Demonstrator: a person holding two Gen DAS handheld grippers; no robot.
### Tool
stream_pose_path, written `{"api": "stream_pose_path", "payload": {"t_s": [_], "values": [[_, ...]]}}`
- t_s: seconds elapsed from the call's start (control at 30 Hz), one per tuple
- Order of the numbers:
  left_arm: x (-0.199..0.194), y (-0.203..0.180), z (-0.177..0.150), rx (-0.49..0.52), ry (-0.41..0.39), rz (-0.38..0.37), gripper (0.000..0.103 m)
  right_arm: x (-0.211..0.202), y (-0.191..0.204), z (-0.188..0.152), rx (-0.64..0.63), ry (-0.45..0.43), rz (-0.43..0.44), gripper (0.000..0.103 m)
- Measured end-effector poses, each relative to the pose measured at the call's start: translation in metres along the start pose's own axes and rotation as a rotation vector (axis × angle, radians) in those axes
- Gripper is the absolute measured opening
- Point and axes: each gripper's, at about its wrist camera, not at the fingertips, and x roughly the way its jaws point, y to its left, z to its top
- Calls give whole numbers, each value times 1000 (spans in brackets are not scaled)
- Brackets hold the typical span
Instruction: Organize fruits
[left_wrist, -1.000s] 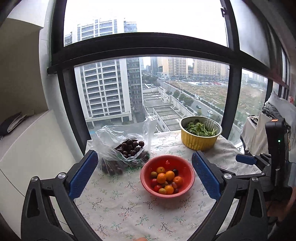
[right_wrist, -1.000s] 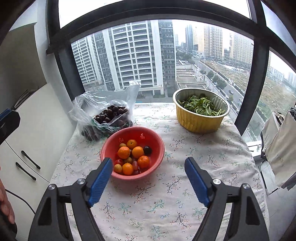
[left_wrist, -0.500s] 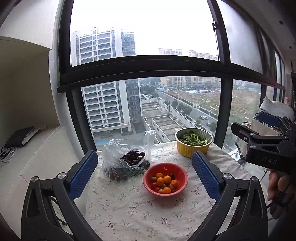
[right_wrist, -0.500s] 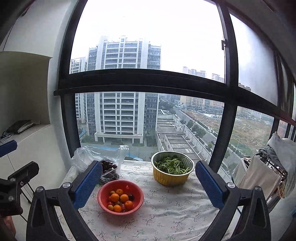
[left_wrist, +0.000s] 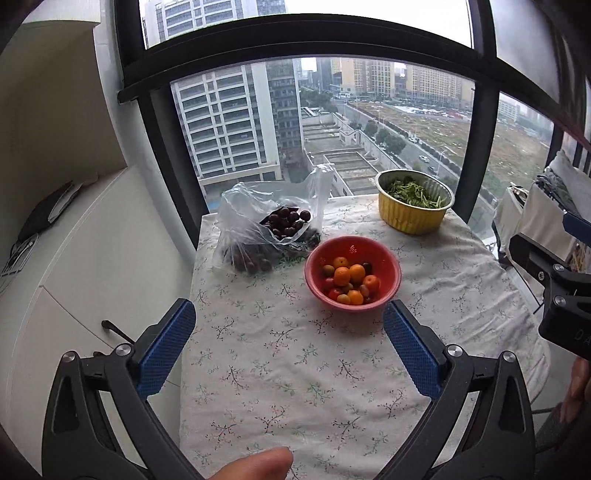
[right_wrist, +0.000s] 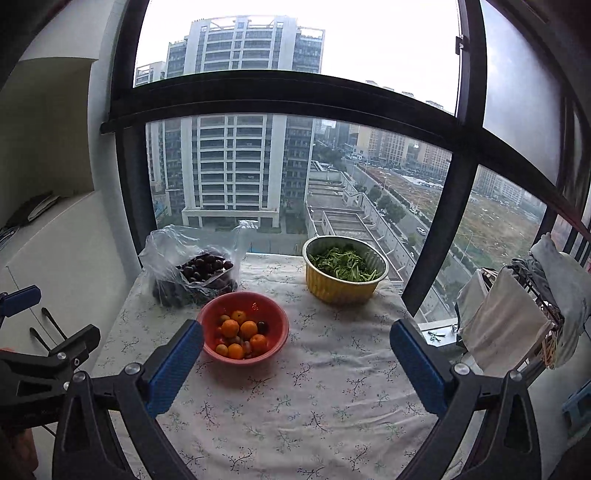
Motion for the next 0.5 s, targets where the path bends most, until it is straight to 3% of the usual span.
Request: {"api": "stream_pose_path", "payload": {"t_s": [0.17,0.5], "values": [[25,13,-13,-73,114,-23,103,19,4,-14,-3,136,8,103],[49,15,-23,-104,186,-26,103,48,3,-40,51,339,55,103]]}}
